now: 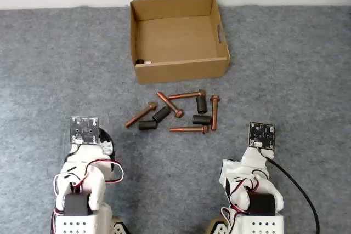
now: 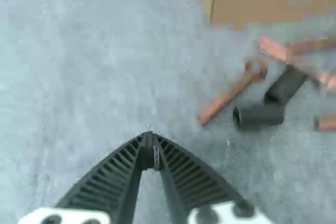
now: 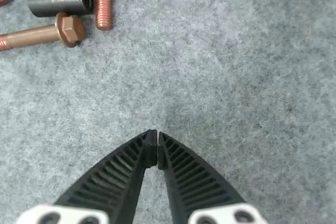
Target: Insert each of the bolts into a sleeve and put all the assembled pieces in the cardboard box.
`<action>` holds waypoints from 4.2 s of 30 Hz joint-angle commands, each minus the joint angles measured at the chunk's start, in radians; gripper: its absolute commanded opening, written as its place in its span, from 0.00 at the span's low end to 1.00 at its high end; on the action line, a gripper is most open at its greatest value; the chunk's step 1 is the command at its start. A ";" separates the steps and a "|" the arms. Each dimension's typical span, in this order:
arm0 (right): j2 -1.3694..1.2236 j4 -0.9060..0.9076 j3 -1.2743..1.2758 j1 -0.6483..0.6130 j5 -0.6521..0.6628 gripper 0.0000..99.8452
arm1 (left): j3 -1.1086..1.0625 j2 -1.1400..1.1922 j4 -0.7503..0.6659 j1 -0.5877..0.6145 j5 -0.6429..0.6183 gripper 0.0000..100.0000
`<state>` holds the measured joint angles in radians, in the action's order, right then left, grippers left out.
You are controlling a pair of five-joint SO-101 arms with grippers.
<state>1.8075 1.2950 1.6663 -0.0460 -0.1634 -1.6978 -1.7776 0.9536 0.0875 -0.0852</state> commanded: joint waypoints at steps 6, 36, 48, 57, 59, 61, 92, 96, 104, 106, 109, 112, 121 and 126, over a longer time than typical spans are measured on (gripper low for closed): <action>0.002 0.008 0.017 0.007 -0.003 0.01 | 0.013 -0.015 0.005 0.006 -0.002 0.01; 0.002 0.008 0.017 0.007 -0.003 0.01 | 0.013 -0.015 0.005 0.006 -0.002 0.01; 0.002 0.008 0.017 0.007 -0.003 0.01 | 0.013 -0.015 0.005 0.006 -0.002 0.01; 0.002 0.008 0.017 0.007 -0.003 0.01 | 0.013 -0.015 0.005 0.006 -0.002 0.01; 0.002 0.008 0.017 0.007 -0.003 0.01 | 0.013 -0.015 0.005 0.006 -0.002 0.01; 0.002 0.008 0.017 0.007 -0.003 0.01 | 0.013 -0.015 0.005 0.006 -0.002 0.01; 0.004 -0.002 -0.104 0.025 -0.002 0.01 | 0.013 -0.015 0.005 0.006 -0.002 0.01; -0.005 -0.002 -0.259 0.021 0.011 0.01 | 0.013 -0.015 0.005 0.006 -0.002 0.01; -0.435 -0.024 -0.729 0.022 0.097 0.01 | 0.013 -0.015 0.005 0.006 -0.002 0.01; -0.680 0.035 -0.953 0.021 0.063 0.01 | 0.013 -0.015 0.005 0.006 -0.002 0.01; -1.043 0.208 -1.335 0.013 0.063 0.01 | 0.013 -0.015 0.005 0.006 -0.002 0.01; -1.346 0.377 -1.671 -0.022 0.097 0.01 | 0.013 -0.015 0.005 0.006 -0.002 0.01; -1.923 0.484 -2.082 -0.145 0.097 0.01 | 0.013 -0.015 0.005 0.006 -0.002 0.01; -2.111 0.484 -2.139 -0.188 0.028 0.11 | 0.013 -0.015 0.005 0.006 -0.002 0.01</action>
<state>-0.2440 1.7461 -0.4051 -0.2148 -0.0836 -1.6978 -1.7806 0.9536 0.0875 -0.0852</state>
